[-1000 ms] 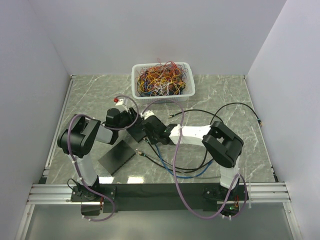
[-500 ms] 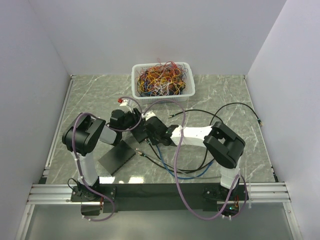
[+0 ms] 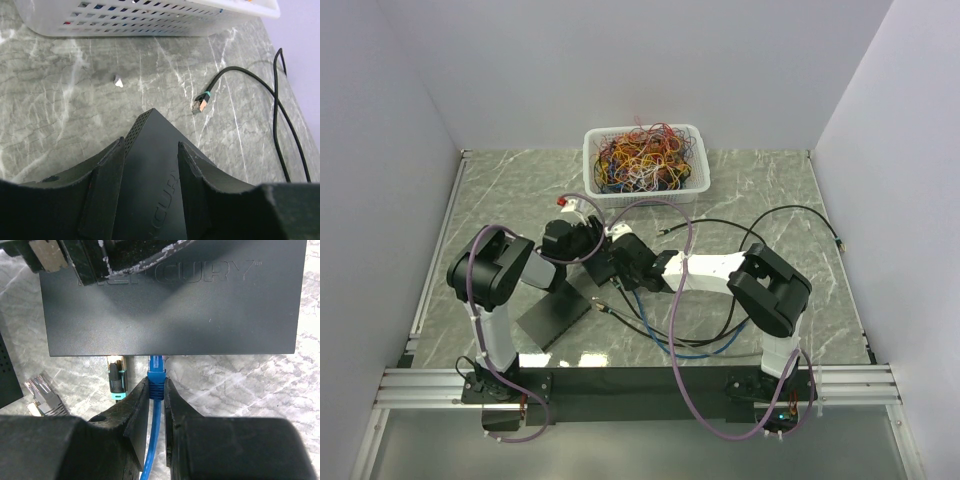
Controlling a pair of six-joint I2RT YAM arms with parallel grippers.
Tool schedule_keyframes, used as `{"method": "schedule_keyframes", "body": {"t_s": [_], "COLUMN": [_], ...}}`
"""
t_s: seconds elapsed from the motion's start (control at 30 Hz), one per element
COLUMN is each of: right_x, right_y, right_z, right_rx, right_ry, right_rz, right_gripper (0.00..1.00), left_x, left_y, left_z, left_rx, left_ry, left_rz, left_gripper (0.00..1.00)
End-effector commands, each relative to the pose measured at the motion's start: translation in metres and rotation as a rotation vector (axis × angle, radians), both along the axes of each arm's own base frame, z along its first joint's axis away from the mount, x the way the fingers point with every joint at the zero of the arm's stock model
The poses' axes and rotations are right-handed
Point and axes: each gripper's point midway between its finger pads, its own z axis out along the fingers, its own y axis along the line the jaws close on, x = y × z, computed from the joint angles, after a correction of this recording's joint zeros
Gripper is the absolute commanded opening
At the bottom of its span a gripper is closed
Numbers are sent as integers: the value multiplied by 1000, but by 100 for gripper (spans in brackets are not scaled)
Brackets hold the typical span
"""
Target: Insert the plug into the switch port
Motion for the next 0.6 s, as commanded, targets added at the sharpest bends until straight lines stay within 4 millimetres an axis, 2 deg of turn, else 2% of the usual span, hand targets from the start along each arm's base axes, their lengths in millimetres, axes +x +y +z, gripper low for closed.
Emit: {"method": "schedule_keyframes", "body": {"t_s": [0.0, 0.13, 0.2, 0.27, 0.4, 0.43, 0.57], "right_x": [42, 43, 43, 43, 45, 45, 43], "right_y": [32, 27, 25, 21, 17, 16, 17], "right_z": [47, 43, 44, 43, 46, 45, 48], "right_rx": [183, 173, 172, 171, 187, 187, 212], "right_ry": [-168, -171, -179, -181, -192, -192, -201], "right_rz": [-44, -56, -71, -79, -95, -98, -79], "right_gripper": [0, 0, 0, 0, 0, 0, 0], "left_x": [-89, -91, -93, -94, -110, -108, -113], "left_y": [-31, -26, -17, -11, 8, 12, 19], "left_z": [-69, -76, -85, -85, -97, -96, -102], "left_rx": [2, 13, 59, 76, 134, 147, 171], "left_ry": [366, 389, 422, 437, 508, 501, 519], "left_rz": [-206, -168, -123, -94, -24, 1, 18], "left_gripper": [51, 51, 51, 50, 50, 50, 50]}}
